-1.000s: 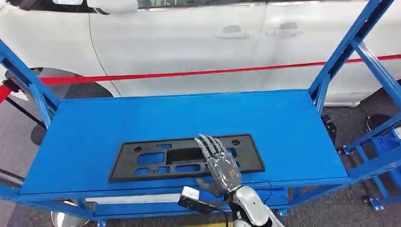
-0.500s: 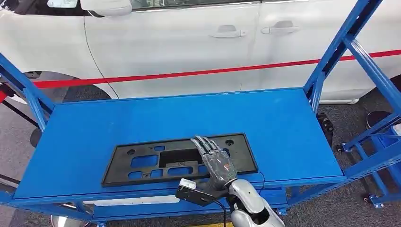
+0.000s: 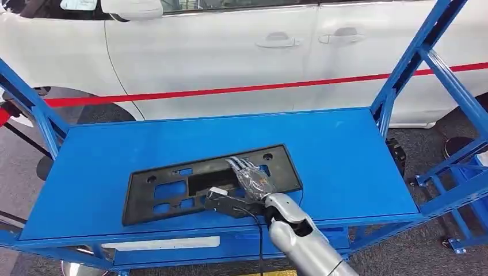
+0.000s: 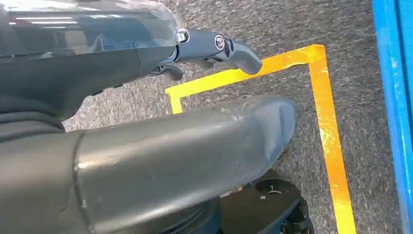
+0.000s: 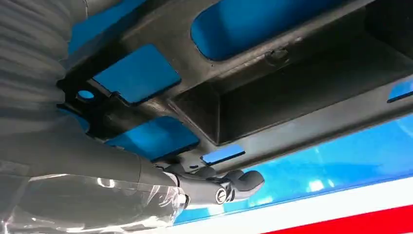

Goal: Take the parts from the cabinet and place them on the table.

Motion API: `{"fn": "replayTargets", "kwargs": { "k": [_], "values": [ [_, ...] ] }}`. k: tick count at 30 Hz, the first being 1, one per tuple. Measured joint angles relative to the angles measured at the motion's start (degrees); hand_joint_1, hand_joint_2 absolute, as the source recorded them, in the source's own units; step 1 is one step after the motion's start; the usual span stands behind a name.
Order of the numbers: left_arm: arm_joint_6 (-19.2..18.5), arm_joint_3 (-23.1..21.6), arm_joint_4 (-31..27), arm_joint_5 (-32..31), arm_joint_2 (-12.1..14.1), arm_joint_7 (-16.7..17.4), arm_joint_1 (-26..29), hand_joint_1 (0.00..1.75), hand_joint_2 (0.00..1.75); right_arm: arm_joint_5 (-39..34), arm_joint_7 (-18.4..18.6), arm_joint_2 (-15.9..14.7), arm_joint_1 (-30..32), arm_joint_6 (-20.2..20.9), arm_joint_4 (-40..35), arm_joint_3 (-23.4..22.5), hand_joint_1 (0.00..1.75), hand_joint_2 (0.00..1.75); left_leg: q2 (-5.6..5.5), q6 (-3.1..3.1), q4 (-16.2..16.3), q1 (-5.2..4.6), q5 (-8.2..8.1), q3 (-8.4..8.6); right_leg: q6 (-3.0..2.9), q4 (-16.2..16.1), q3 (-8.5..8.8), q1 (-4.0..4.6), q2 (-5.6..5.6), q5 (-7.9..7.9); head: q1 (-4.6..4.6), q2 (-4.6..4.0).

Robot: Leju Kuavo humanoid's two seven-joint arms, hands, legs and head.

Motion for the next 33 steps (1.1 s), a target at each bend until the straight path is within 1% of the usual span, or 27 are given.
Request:
{"fn": "replayTargets", "kwargs": {
  "k": [5,11,12,13,22,26,27,28,29,31,32,33],
  "values": [
    [-0.48,-1.99,0.0,1.75,0.55,-0.24,-0.87,0.0,0.0,-8.23,3.37,2.45,-3.63,-0.02,4.03,-0.5,0.0,1.75,0.05,0.0,0.0,0.0,0.0,0.07,0.0,-0.01,0.05,0.0,0.07,0.0,-0.02,0.0],
    [-0.48,-3.33,0.0,2.93,0.98,-0.42,-1.13,0.0,0.0,-10.26,3.72,3.57,-5.61,-0.15,6.83,-1.27,0.0,1.75,0.04,0.0,0.01,0.0,0.0,0.18,0.0,-0.01,0.18,0.0,0.07,0.01,-0.02,0.0],
    [-0.48,-3.5,0.0,3.39,1.11,-0.55,-1.07,0.0,0.0,-10.98,3.56,3.57,-5.87,-0.26,7.22,-1.31,1.54,1.75,0.04,0.0,0.01,0.0,0.0,0.2,0.0,-0.01,0.19,0.0,0.06,0.01,0.0,0.0],
    [-0.39,-3.68,0.0,3.81,1.27,-0.64,-0.99,0.0,0.0,-11.62,3.41,3.57,-6.1,-0.28,7.53,-1.38,1.75,1.75,0.04,0.0,0.01,0.0,0.0,0.21,0.0,-0.01,0.21,0.0,0.06,0.01,-0.02,0.0],
    [-0.05,-4.77,0.0,7.24,2.3,-1.38,0.22,0.0,0.0,-14.87,1.9,3.63,-7.5,-0.74,8.81,-1.68,1.75,1.75,0.03,0.0,0.0,0.0,-0.01,0.31,0.0,-0.06,0.36,0.01,-0.01,0.0,-0.02,0.0],
    [-0.05,-5.21,0.0,8.26,2.45,-1.92,0.32,0.0,0.0,-15.86,1.95,3.63,-7.85,-1.2,8.64,-1.88,1.75,1.75,0.03,0.0,0.0,0.0,-0.01,0.34,0.0,-0.16,0.45,0.04,-0.01,0.0,-0.02,0.0],
    [-0.05,-5.29,0.0,8.33,2.47,-1.92,0.32,0.0,0.0,-15.96,2.08,3.65,-7.85,-1.2,8.62,-1.92,1.61,1.75,0.03,0.0,0.0,0.0,-0.01,0.34,0.0,-0.17,0.46,0.04,-0.01,0.0,0.0,0.0],
    [-0.05,-5.38,0.0,8.35,2.49,-1.92,0.32,0.0,0.0,-16.01,2.08,3.65,-7.86,-1.18,8.51,-1.95,1.41,1.75,0.03,0.0,-0.01,0.0,-0.01,0.34,0.0,-0.17,0.46,0.03,0.0,0.0,-0.02,0.0],
    [-0.05,-5.45,0.0,8.4,2.51,-1.92,0.3,0.0,0.0,-16.01,2.08,3.65,-7.86,-1.16,8.44,-1.97,1.27,1.75,0.03,0.0,0.0,0.0,-0.01,0.34,0.0,-0.18,0.47,0.03,0.0,0.0,-0.02,0.0],
    [-0.05,-5.64,0.0,8.72,2.54,-1.97,0.33,0.0,0.0,-16.27,1.82,3.65,-7.84,-1.27,8.05,-2.14,0.84,1.75,0.03,0.0,0.0,0.0,-0.02,0.36,0.0,-0.23,0.5,0.03,0.0,0.0,-0.02,0.0],
    [-0.05,-5.73,0.0,9.01,2.54,-2.12,0.4,0.0,0.0,-16.58,1.4,3.63,-7.74,-1.51,7.83,-2.27,0.8,1.75,0.03,0.0,0.0,0.0,-0.02,0.36,0.0,-0.26,0.51,0.04,0.0,0.0,0.0,0.0],
    [-0.05,-5.77,0.0,9.23,2.54,-2.34,0.51,0.0,0.0,-16.86,1.03,3.57,-7.59,-1.73,7.5,-2.36,0.7,1.75,0.04,0.0,-0.01,0.0,-0.03,0.36,0.0,-0.27,0.51,0.05,0.01,0.0,0.0,0.0]
  ]
}}
